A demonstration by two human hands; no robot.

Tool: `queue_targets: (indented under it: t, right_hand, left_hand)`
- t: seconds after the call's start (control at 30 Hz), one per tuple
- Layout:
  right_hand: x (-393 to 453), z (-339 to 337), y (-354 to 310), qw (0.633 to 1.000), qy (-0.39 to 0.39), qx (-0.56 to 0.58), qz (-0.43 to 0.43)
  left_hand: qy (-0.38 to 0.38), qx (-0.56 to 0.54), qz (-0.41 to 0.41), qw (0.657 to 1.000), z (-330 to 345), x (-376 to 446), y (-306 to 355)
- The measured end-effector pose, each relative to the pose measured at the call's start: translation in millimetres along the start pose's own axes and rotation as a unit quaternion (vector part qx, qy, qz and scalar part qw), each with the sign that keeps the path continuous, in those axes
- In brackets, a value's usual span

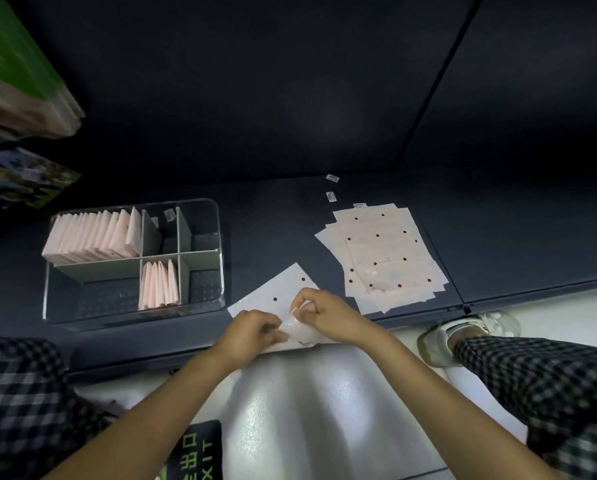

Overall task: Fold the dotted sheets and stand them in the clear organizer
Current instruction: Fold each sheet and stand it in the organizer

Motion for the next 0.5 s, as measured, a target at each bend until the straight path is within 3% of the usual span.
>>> queue_targets:
  t: [0.23,0.33,0.4,0.5]
  right_hand:
    - [-6,-45,24,0.988,-0.140,-0.026,0.059]
    - [3,-56,36,0.993,-0.104,0.046,0.041]
    - [13,-50,41,0.991,-0.061,0.110,0.038]
    - [29,-37,51,0.994,0.033,0.089,0.057]
  left_hand:
    - [-0.002,-0.251,-0.076,0.965,-5,-16,-27]
    - [0.028,-0.344,-0.124,0.930,0,-23,-33]
    - [0.067,-0.429,-0.160,0.886,4,-25,-36]
    - [0.115,-0.463,-0.209,0.854,8,-28,-38]
Point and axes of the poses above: each hand's wrist, its own x-axis towards the middle knuckle, its own z-axis out of the palm, y = z × x, the point moved 5 cm from there along x, towards the middle knuckle, and after that the axes turned 3 degrees about -x, right-handed, at the moved point
